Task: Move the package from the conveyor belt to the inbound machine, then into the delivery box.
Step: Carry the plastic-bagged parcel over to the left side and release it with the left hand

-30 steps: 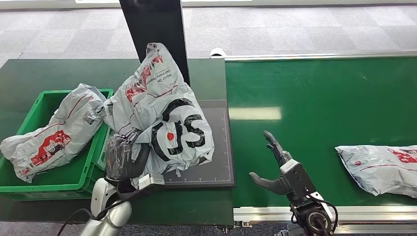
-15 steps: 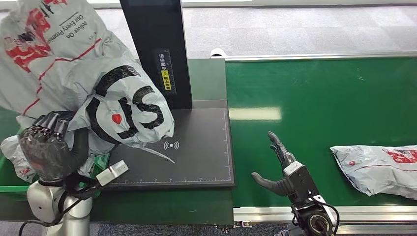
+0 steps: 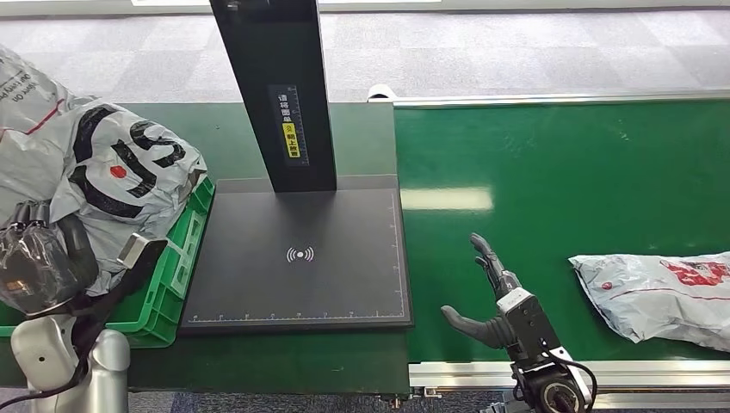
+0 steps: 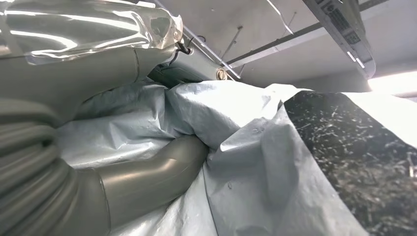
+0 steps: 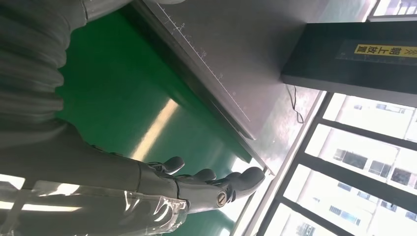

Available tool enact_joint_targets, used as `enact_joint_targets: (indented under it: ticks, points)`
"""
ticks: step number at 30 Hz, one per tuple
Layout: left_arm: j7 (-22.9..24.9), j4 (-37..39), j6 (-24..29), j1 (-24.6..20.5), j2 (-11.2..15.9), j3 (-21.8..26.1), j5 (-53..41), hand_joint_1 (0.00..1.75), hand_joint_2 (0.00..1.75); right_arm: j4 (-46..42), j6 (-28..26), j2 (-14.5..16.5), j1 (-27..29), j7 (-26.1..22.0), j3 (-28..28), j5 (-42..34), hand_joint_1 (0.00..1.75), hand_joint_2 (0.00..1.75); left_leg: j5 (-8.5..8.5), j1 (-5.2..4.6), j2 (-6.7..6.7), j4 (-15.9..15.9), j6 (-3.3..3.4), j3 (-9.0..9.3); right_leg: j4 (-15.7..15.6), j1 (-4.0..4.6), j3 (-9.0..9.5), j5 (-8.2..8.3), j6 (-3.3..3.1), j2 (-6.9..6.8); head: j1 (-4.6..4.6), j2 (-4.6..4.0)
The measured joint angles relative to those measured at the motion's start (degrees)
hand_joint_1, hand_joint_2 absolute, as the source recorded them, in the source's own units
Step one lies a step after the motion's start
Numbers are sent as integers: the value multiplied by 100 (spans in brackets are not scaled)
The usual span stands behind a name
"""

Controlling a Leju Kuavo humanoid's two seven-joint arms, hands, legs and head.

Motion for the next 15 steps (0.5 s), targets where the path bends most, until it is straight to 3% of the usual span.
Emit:
enact_joint_targets:
  ticks: [2,6,11,12,15]
  points:
    - [318,142,-3,-8,68,-9,-7,175,175,-12,2,3,5,14,-3,48,0,175,0,0,0,0,0,1,0,0,0,0,0,0,-1,0]
    - [1524,822,-181,-12,330,-112,255,175,175,-71,34,26,40,59,-36,163,0,175,0,3,1,-2,-1,3,0,3,-1,-1,-1,1,-2,0]
    - [1728,982,-268,-4,387,-127,351,175,175,-87,49,33,58,66,-53,188,0,175,0,4,0,-2,-1,2,0,5,-2,-1,-2,0,-1,0]
    - [1743,1118,-511,-3,437,-165,466,175,175,-93,66,35,64,73,-66,210,0,175,1,4,0,-2,-1,2,0,5,-2,-1,-2,0,-1,0]
    - [1859,1704,-2047,-43,714,-347,1113,171,175,-110,190,46,70,68,-119,335,0,175,1,1,0,-2,-1,2,1,1,3,-2,-2,-1,-1,0]
